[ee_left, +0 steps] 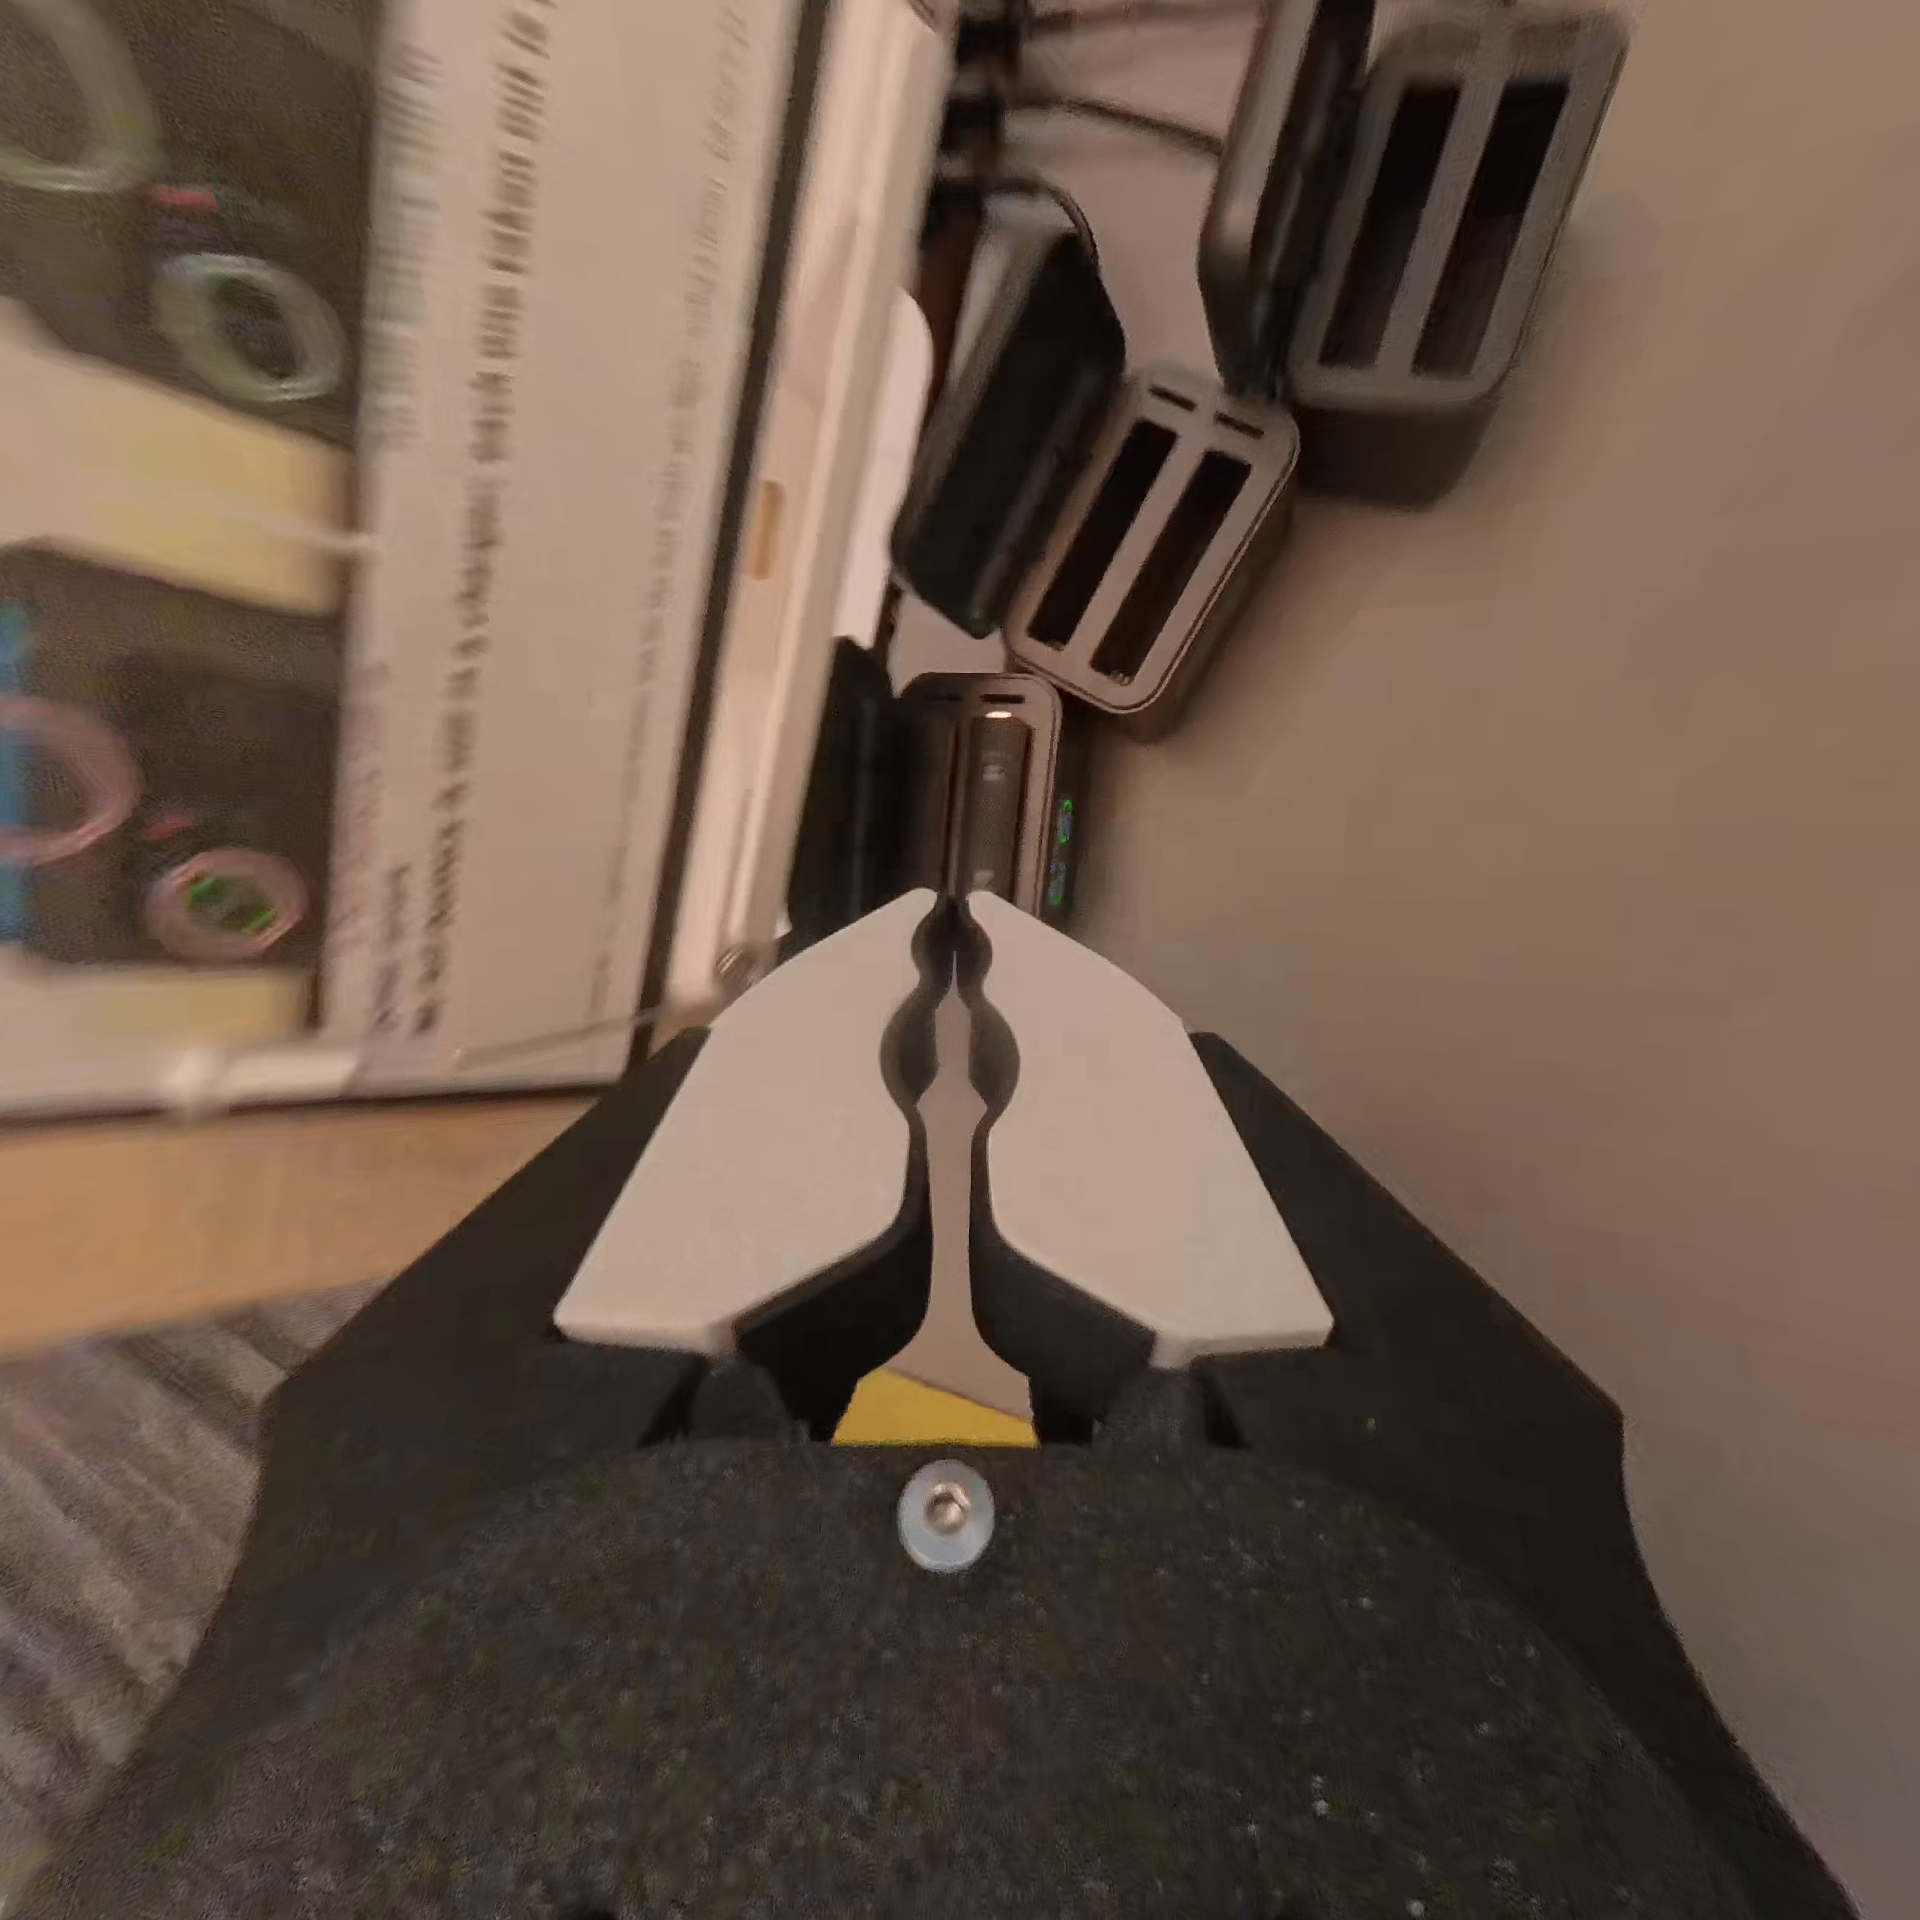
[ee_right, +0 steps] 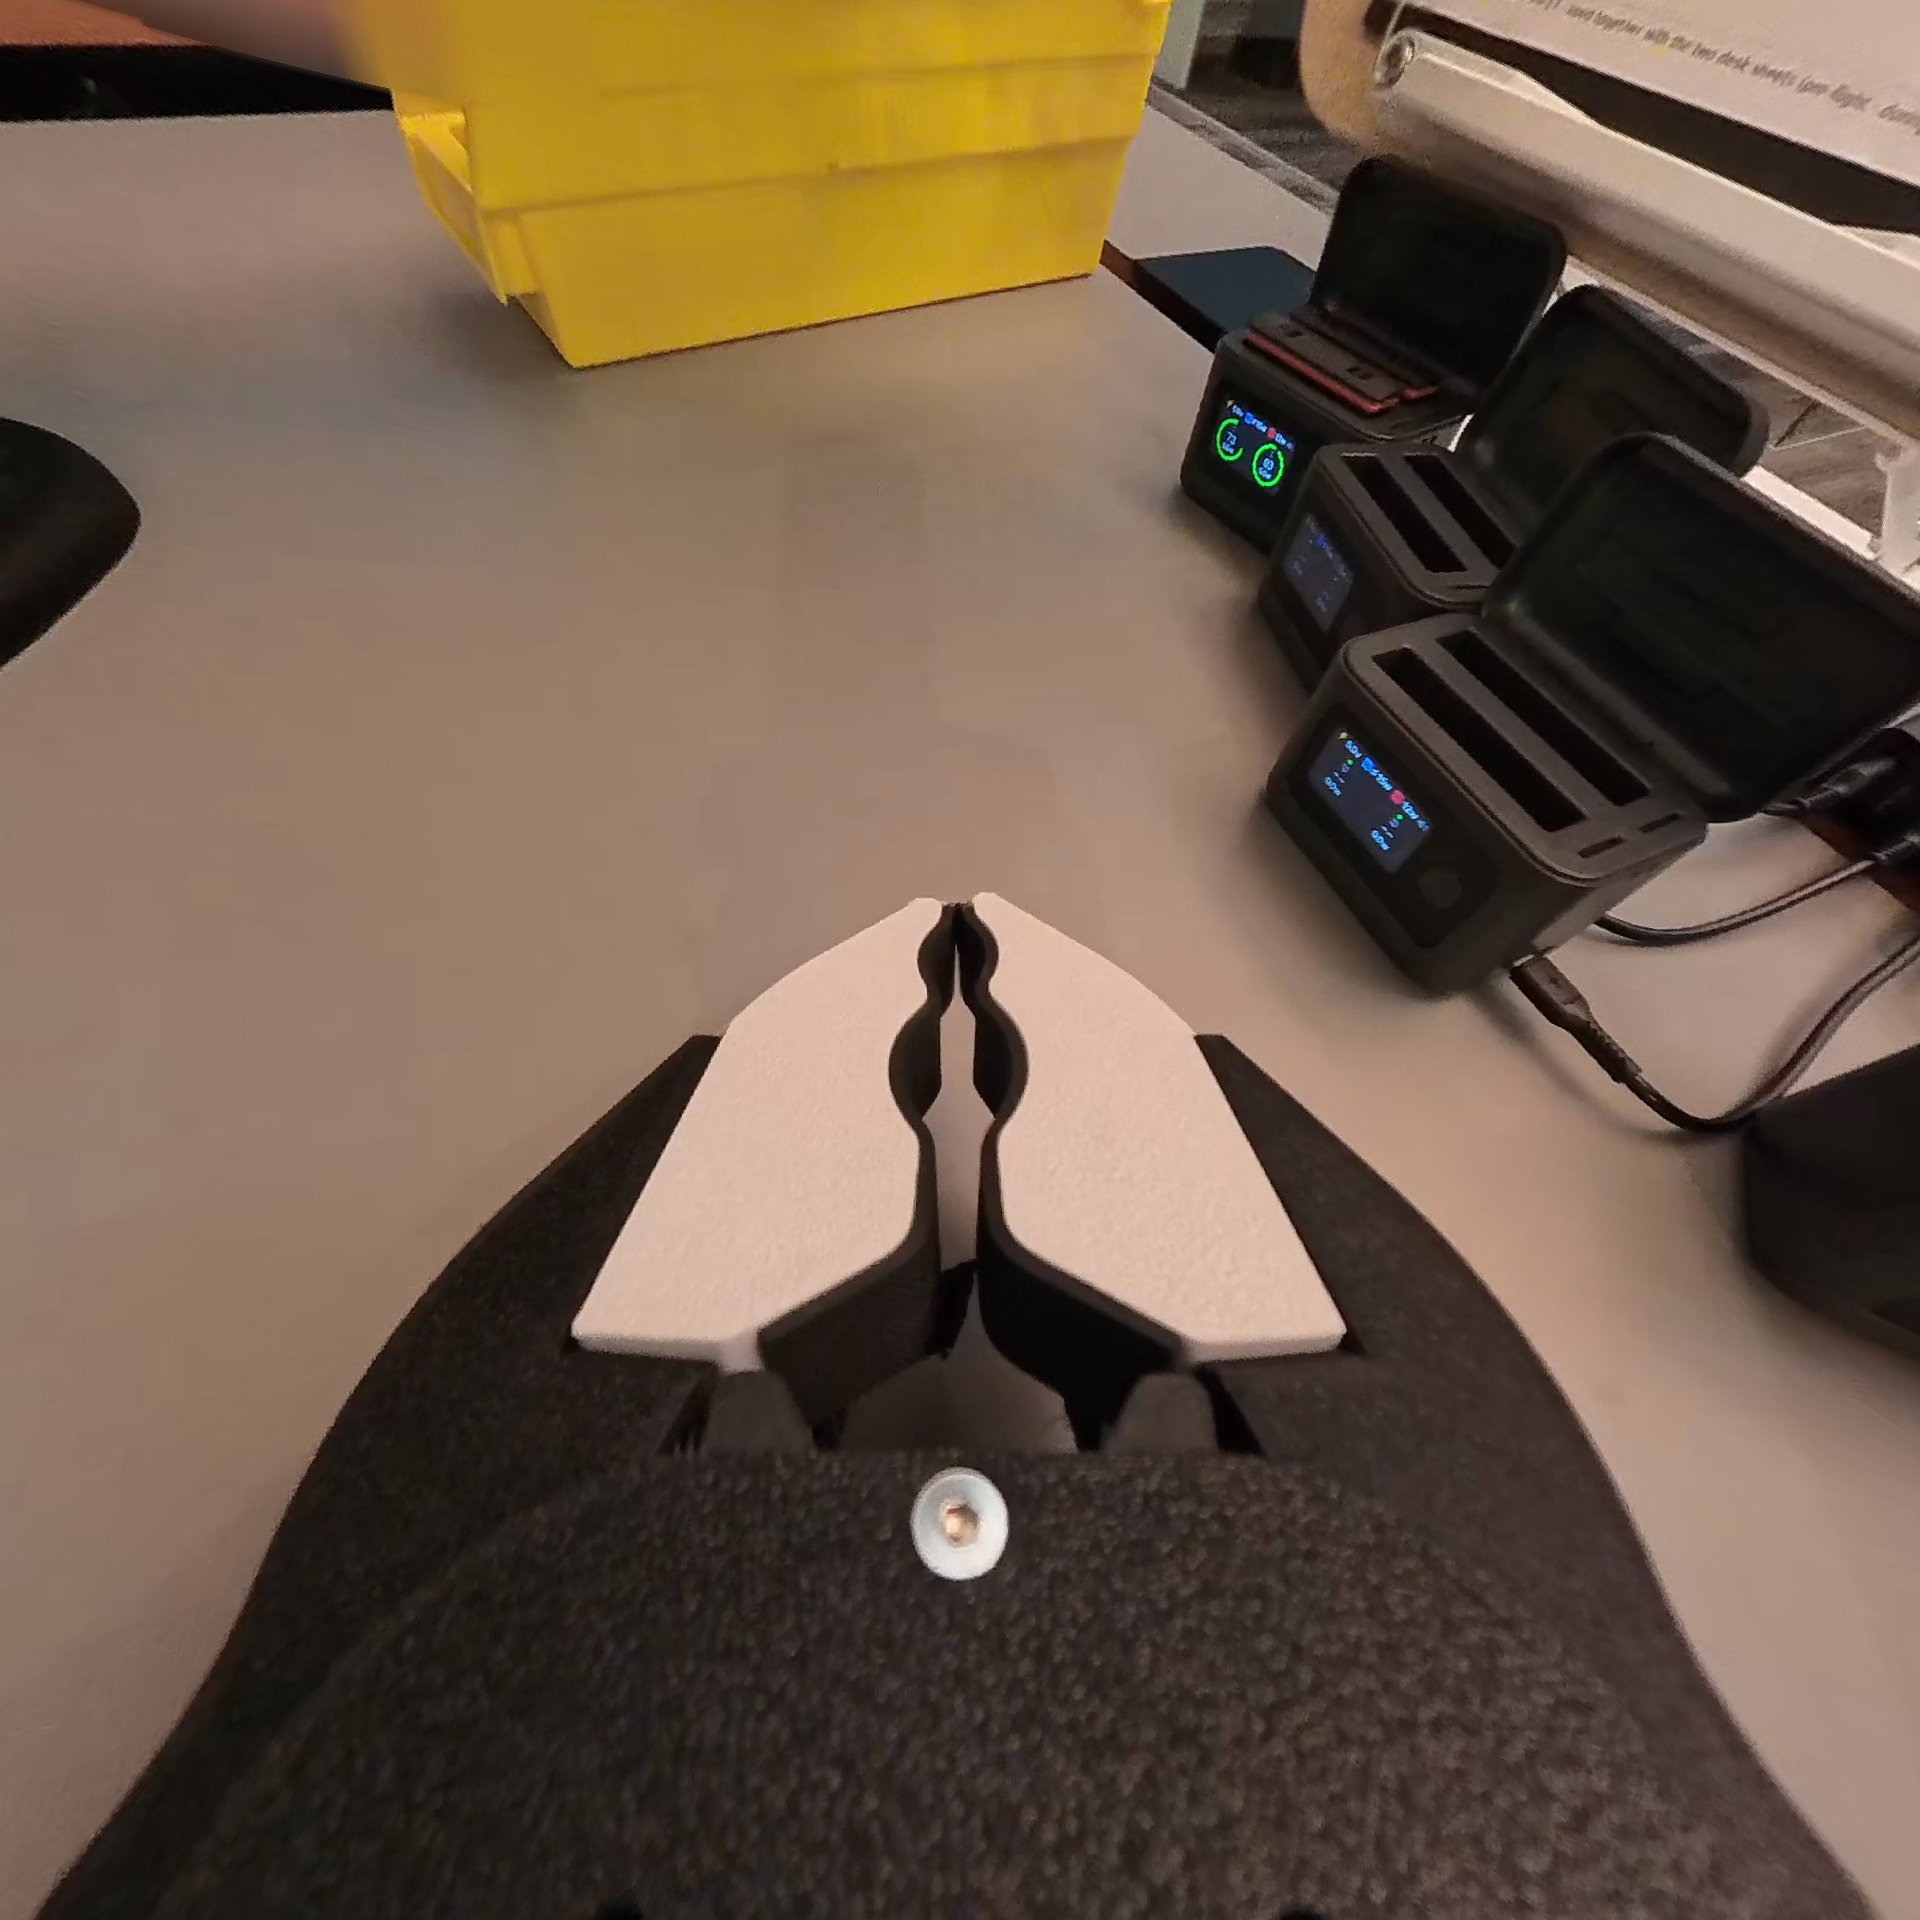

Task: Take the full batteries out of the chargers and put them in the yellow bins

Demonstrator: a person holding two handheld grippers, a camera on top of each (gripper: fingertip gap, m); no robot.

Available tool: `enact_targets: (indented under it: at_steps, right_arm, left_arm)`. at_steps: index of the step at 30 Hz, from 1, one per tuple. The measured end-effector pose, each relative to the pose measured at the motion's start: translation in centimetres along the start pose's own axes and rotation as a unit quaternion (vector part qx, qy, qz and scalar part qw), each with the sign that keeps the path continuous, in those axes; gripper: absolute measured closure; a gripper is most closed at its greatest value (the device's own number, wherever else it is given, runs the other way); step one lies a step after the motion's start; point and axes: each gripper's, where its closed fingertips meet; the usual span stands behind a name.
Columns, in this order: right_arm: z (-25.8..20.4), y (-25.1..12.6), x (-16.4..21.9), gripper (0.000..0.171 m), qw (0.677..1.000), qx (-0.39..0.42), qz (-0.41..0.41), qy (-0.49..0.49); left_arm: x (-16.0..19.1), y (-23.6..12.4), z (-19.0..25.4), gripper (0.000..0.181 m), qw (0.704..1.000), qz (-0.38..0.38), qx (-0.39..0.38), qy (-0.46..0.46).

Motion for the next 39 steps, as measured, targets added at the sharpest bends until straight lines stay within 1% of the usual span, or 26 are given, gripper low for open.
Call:
enact_targets:
  at_steps: [3,6,9,13,15,17,19,22,26,30,33,39]
  right_arm:
    - [-0.1,0.0,0.0,0.171,1.000,0.001,-0.001,-0.004]
    - [0.0,0.0,0.0,0.171,1.000,0.005,0.000,-0.004]
    - [0.2,-0.1,0.1,0.171,1.000,0.010,0.000,-0.004]
    - [0.2,-0.1,0.2,0.171,1.000,0.010,-0.002,-0.004]
    - [0.1,0.0,0.3,0.171,1.000,0.010,-0.005,-0.005]
    - [0.2,0.1,0.4,0.171,1.000,0.011,-0.007,-0.005]
    - [0.3,0.1,0.4,0.171,1.000,0.013,-0.006,-0.002]
    - [0.4,0.0,0.3,0.171,1.000,0.014,-0.005,0.004]
    - [0.5,0.0,0.3,0.171,1.000,0.016,-0.002,0.008]
    - [0.5,0.0,0.3,0.171,1.000,0.014,-0.004,0.010]
    - [0.5,0.0,0.3,0.171,1.000,0.013,-0.004,0.010]
    - [0.4,0.0,0.4,0.171,1.000,0.007,-0.006,0.013]
  left_arm:
    - [1.2,-4.8,-1.3,0.181,0.998,0.029,-0.042,-0.028]
    - [3.5,-8.0,-0.9,0.177,0.997,0.031,-0.061,-0.045]
    - [6.6,-9.8,0.3,0.172,0.996,0.014,-0.069,-0.050]
    - [12.6,-11.2,1.9,0.166,0.996,-0.046,-0.053,-0.064]
    - [15.6,-11.2,2.6,0.165,0.993,-0.082,-0.035,-0.075]
    - [17.8,-10.8,3.9,0.162,0.991,-0.107,-0.006,-0.083]
    - [19.0,-10.0,5.0,0.160,0.989,-0.122,0.013,-0.080]
    - [19.9,-8.6,5.9,0.155,0.987,-0.149,0.022,-0.049]
    - [19.9,-7.2,5.9,0.151,0.987,-0.160,0.025,-0.017]
    - [19.2,-6.2,6.2,0.138,0.983,-0.173,0.051,0.018]
    - [19.6,-5.3,6.3,0.131,0.975,-0.204,0.071,0.042]
    - [20.6,-4.3,6.1,0.126,0.964,-0.240,0.087,0.073]
Point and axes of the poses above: each gripper's, where its closed fingertips meet, y out along the fingers, x out of its underside, z = x × y across the jaws, and after that the axes turned 7 degrees about y, right-handed
